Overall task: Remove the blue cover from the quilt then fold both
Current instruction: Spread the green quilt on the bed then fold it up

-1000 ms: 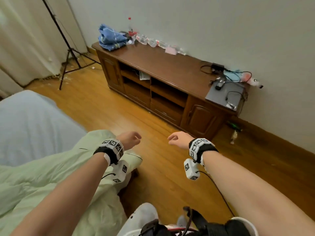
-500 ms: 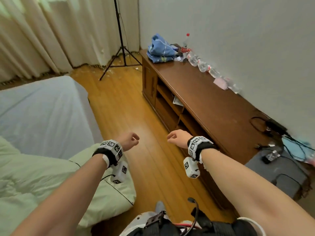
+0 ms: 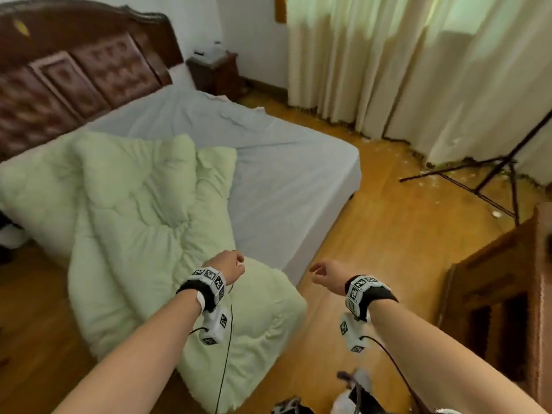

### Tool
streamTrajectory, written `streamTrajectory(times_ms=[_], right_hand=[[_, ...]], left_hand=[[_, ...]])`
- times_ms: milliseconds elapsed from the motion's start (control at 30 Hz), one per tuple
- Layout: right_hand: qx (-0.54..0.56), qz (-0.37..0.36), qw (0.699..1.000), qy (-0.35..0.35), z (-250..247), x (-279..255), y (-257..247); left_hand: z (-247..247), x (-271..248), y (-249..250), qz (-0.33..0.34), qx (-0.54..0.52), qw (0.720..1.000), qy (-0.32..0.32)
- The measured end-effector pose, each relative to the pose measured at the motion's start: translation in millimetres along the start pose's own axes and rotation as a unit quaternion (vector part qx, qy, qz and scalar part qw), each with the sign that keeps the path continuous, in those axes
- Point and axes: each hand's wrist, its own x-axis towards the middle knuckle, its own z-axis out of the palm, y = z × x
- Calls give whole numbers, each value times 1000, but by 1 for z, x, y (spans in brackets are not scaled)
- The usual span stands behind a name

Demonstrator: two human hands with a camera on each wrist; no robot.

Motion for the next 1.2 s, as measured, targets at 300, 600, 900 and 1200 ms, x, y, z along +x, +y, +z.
streamTrajectory(times_ms=[300,600,900,1200], right_hand=[[-152,-175,958,-167,-50,113,-89],[-186,-168,935,-249,-8,195,-134],[-101,2,947,-305,75,313,-149],[48,48,967,-244,208,436,-139]], left_hand=[[18,-62,-14,-325,-188,925,54],[89,-17,-36,-457,-269,845,67],[157,102,-81,-483,-275,827,80],[252,200,-114,-522,-287,800,69]])
